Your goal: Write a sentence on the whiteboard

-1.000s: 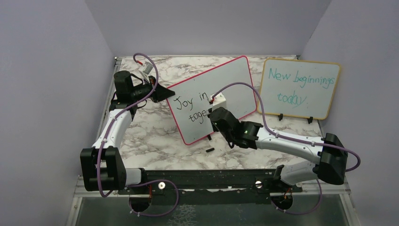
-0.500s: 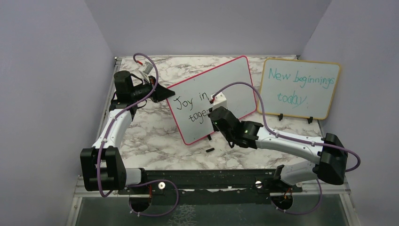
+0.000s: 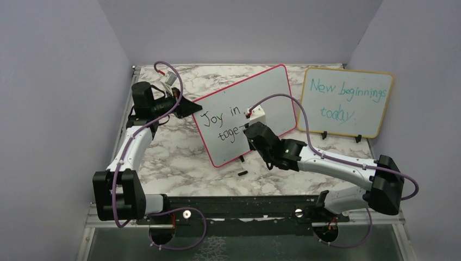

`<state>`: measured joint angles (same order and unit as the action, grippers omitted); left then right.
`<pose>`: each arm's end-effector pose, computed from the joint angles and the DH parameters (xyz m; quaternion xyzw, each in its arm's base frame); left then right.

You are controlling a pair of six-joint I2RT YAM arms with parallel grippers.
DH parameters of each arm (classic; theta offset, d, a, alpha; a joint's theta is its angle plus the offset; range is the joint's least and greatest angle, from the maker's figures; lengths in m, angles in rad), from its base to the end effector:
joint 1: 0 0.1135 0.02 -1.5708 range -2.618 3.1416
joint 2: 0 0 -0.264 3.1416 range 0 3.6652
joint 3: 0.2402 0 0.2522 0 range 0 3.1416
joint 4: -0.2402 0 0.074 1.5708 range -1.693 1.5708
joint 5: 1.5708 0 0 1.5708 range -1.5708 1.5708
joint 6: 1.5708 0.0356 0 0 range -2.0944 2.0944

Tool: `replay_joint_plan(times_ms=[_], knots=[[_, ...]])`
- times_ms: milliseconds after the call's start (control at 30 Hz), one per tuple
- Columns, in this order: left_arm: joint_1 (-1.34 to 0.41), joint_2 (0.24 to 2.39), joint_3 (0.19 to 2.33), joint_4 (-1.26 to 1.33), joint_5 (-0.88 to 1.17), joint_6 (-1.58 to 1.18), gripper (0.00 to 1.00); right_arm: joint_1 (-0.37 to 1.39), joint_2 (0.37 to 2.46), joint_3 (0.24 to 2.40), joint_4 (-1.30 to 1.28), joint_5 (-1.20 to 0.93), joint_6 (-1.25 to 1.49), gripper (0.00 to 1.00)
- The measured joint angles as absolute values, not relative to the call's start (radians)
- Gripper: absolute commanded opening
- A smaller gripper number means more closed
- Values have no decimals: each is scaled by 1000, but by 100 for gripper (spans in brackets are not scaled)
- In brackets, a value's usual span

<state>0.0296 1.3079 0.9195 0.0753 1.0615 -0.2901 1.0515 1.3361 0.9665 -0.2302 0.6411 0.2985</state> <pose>0.2885 -0.0226 0.3031 0.1829 0.7359 -0.4718 0.4498 0.1641 0.2441 0.2798 -0.1719 0.8347 0.0592 0.5199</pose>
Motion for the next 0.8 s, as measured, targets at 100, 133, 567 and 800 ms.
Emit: replay_joint_plan(times_ms=[100,133,567,800], knots=[[30,1308,920,75,1061,-290,0,1050,1316,956,-230,637,295,1],[30,1308,920,75,1061,-290,0,1050,1309,955,-229,635,294,0],[30,1308,920,75,1061,-290,0,1046,1287,955,-207,587,268,0],[30,1308,920,75,1061,-290,0,1046,1307,957,-202,585,264,0]])
